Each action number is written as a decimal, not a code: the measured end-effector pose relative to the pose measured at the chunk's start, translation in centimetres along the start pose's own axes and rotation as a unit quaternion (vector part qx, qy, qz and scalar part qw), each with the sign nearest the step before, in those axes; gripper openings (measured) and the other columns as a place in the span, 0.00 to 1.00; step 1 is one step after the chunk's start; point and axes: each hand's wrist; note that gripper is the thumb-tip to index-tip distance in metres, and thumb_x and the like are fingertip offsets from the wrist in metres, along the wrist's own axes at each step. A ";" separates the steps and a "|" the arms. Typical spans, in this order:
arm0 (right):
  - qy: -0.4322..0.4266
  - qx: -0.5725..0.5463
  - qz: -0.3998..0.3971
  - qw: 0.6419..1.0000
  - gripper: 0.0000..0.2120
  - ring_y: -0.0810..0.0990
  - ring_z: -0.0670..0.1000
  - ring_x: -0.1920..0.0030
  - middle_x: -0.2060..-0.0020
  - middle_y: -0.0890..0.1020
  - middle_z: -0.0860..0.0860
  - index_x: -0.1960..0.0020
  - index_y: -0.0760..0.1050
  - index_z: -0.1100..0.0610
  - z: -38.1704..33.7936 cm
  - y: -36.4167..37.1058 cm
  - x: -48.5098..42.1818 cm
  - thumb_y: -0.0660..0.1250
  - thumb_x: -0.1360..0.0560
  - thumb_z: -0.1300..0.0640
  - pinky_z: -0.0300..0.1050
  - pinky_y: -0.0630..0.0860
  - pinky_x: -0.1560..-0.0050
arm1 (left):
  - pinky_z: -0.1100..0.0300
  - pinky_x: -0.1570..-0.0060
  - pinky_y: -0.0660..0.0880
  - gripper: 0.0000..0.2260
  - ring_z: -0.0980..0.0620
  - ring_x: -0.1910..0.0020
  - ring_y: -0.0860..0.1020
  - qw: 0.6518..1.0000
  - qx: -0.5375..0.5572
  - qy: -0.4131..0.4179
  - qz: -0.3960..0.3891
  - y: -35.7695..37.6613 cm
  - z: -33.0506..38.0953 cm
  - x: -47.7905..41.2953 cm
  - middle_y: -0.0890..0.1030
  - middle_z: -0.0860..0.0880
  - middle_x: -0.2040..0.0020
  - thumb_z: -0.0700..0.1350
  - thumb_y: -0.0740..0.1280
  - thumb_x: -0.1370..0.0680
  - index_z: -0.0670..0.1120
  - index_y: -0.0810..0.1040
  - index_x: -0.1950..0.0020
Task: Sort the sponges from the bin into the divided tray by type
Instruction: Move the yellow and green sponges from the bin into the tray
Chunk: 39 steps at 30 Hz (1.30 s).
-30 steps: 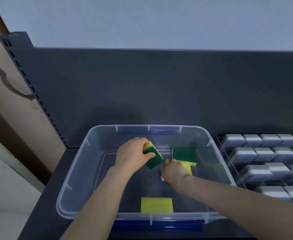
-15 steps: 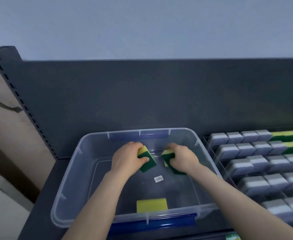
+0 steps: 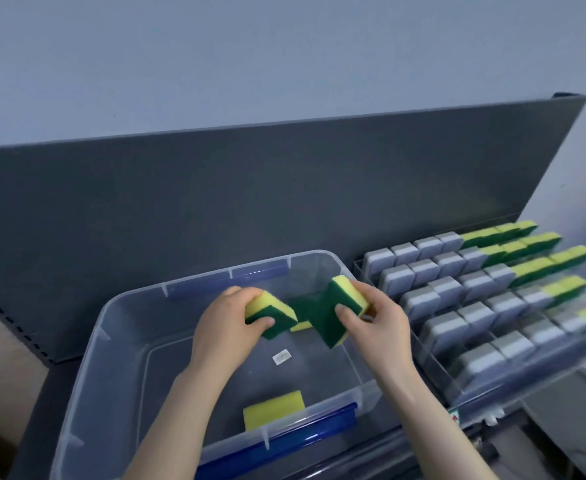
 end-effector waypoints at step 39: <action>0.021 -0.073 0.233 0.969 0.19 0.79 0.40 0.57 0.54 0.82 0.45 0.41 0.77 0.49 12.9 -41.1 -0.3 0.71 0.30 0.64 0.34 0.75 0.61 | 0.55 0.51 0.78 0.20 0.54 0.50 0.76 0.972 0.181 0.142 0.044 21.2 38.1 5.3 0.77 0.55 0.46 0.44 0.73 0.27 0.48 0.76 0.36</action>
Point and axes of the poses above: each hand's wrist, its own x-axis away from the middle knuckle, its own y-axis out of the palm, z = x × y
